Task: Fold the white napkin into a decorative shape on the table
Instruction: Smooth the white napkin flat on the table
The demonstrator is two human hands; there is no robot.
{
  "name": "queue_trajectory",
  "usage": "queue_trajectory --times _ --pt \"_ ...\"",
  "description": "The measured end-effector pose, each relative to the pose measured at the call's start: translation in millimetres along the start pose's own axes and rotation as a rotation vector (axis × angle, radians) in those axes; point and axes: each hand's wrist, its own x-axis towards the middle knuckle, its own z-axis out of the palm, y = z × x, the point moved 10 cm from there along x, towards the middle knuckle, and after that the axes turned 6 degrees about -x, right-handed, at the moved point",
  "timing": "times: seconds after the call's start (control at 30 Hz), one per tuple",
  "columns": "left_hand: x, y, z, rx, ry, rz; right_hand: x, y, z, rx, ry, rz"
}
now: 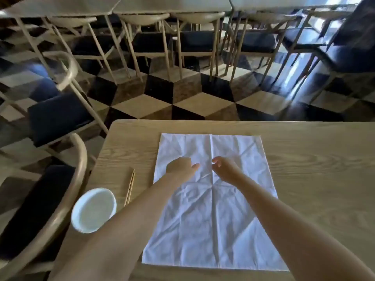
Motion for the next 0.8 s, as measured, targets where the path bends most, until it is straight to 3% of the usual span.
queue_trajectory --times 0.2,0.37,0.5,0.8 --pt "46.3 5.1 13.9 0.158 0.315 0.14 45.0 -5.2 19.4 -0.094 0.311 -0.083" --pt "86.4 -9.9 29.9 0.167 0.332 0.117 85.3 5.8 33.8 -0.294 0.265 -0.181" --pt "94.7 -21.8 27.4 0.197 0.368 0.08 92.3 23.6 22.3 -0.452 0.323 -0.21" --pt "92.1 -50.6 18.8 0.185 0.405 0.038 96.1 118.1 -38.2 -0.462 0.41 -0.052"
